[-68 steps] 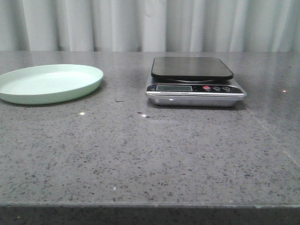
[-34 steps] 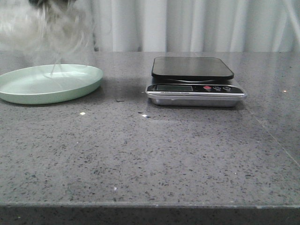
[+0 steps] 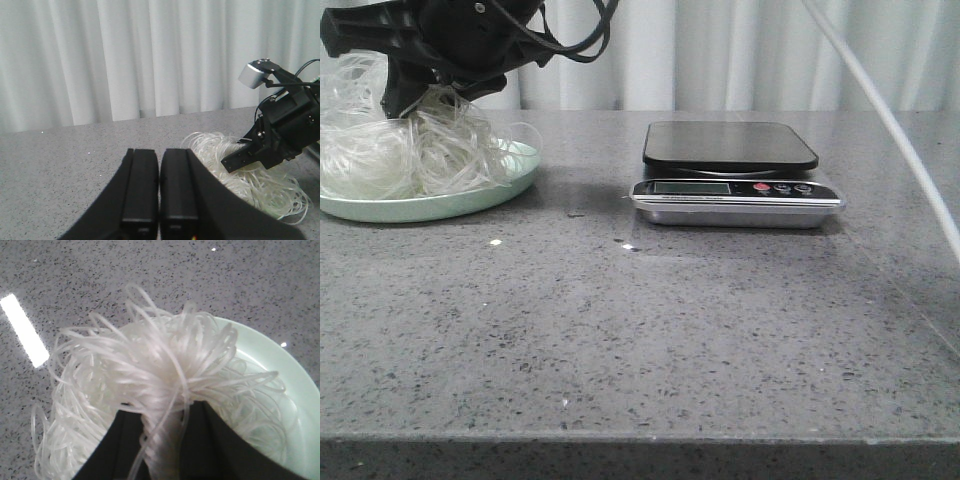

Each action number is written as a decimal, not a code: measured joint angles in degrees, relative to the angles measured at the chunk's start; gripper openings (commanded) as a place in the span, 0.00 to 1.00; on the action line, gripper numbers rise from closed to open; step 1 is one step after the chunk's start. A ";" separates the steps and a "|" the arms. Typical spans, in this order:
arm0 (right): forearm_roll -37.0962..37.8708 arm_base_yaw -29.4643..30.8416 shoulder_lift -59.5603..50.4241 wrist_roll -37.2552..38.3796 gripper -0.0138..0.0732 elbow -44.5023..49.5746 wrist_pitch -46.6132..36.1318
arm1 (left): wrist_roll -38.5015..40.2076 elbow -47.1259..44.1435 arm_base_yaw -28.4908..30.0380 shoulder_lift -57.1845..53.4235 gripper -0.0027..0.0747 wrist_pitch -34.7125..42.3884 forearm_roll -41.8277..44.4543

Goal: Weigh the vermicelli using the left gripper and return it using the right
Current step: 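Lower the vermicelli onto the plate and open the right gripper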

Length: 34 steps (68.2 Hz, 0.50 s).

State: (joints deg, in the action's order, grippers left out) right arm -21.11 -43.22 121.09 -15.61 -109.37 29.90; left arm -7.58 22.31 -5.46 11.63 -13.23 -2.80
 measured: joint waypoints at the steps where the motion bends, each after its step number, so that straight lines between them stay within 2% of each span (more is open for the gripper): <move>1: 0.00 0.00 0.00 0.00 0.38 0.00 0.00 | 0.00 0.00 0.00 0.00 0.21 0.00 0.00; 10: 0.00 0.00 0.00 0.00 0.63 0.00 0.00 | 0.00 0.00 0.00 0.00 0.21 0.00 0.00; 16: 0.00 0.00 -0.13 0.00 0.74 0.00 0.10 | 0.00 0.00 0.00 0.00 0.21 0.00 0.00; 34: 0.00 0.73 -4.39 0.00 0.75 -0.24 1.74 | 0.00 0.00 0.00 0.00 0.21 0.00 0.00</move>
State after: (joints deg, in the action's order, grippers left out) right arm -21.11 -42.50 116.70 -15.61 -109.61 31.64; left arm -7.58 22.31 -5.46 11.63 -13.23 -2.80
